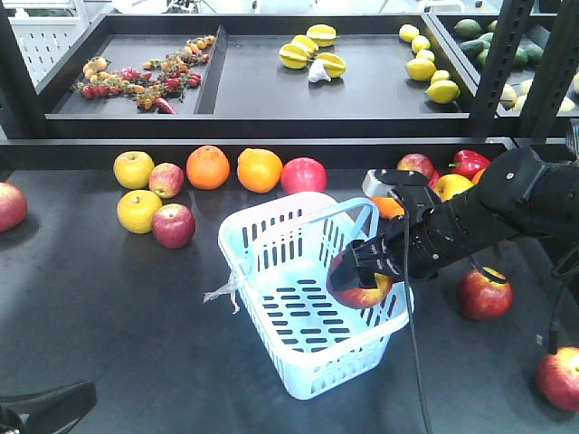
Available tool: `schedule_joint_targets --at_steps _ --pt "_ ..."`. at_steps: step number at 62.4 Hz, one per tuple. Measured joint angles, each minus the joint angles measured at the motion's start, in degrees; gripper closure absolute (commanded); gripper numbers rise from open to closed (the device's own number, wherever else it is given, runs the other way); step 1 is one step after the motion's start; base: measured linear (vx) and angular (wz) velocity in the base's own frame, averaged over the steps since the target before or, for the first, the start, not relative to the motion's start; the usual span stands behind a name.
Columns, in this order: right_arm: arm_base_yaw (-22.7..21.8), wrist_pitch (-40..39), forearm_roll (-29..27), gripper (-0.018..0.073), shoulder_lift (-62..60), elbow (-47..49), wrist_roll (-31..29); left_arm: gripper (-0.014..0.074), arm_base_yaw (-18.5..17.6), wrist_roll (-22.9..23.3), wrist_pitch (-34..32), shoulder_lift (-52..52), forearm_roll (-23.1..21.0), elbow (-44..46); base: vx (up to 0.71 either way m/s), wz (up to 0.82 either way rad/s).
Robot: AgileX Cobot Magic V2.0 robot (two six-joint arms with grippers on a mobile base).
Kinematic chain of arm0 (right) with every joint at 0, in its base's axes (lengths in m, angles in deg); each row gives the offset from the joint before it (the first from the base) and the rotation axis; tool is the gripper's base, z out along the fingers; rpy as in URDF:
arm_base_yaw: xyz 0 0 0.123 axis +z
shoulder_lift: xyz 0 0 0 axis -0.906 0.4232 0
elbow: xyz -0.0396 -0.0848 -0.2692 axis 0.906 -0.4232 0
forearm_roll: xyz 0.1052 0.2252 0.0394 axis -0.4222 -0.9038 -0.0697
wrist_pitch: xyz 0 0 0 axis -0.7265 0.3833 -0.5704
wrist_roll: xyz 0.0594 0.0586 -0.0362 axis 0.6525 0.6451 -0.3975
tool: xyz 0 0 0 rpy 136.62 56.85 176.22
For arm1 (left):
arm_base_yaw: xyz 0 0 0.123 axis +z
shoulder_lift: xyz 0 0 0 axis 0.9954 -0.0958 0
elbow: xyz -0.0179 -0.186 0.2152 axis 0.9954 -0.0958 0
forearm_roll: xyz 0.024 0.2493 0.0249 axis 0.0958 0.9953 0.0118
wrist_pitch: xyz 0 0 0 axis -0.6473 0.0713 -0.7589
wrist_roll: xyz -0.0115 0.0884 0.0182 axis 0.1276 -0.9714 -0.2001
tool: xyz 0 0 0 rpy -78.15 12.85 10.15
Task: Pick three apples into basket with both arms
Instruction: 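Carry the apple over the basket with the right gripper and release it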
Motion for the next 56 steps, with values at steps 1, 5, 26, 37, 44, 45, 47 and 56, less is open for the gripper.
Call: schedule_joint_targets --at_steps 1,5,26,37,44,45,47,56 --pt "0.0 -0.1 0.0 -0.0055 0.0 0.0 -0.1 0.0604 0.0 0.0 0.0 0.0 0.0 0.0 0.0 0.0" --pt "0.0 -0.3 0.0 -0.0113 0.0 0.0 -0.2 0.0604 0.0 0.0 0.0 0.0 0.0 0.0 0.0 0.0" --pt "0.0 -1.3 -0.7 -0.0036 0.0 0.0 -0.2 0.0604 0.0 0.0 0.1 0.0 0.0 0.0 0.0 0.0" --pt "0.0 2.5 0.5 0.0272 -2.2 0.0 1.5 0.0603 0.0 0.0 0.1 0.0 0.0 0.0 0.0 0.0" --pt "0.0 4.1 4.6 0.054 -5.2 0.0 4.2 0.0603 0.0 0.0 0.1 0.0 0.0 0.0 0.0 0.0" --pt "0.0 4.3 5.6 0.0571 -5.8 0.0 4.9 0.0603 0.0 0.0 0.1 0.0 0.0 0.0 0.0 0.0" --pt "0.0 4.5 7.4 0.0575 -6.7 0.0 6.0 0.0603 0.0 0.0 0.1 0.0 0.0 0.0 0.0 0.0" --pt "0.0 7.5 13.6 0.0568 -10.6 0.0 11.5 0.0603 0.0 0.0 0.1 0.0 0.0 0.0 0.0 0.0"
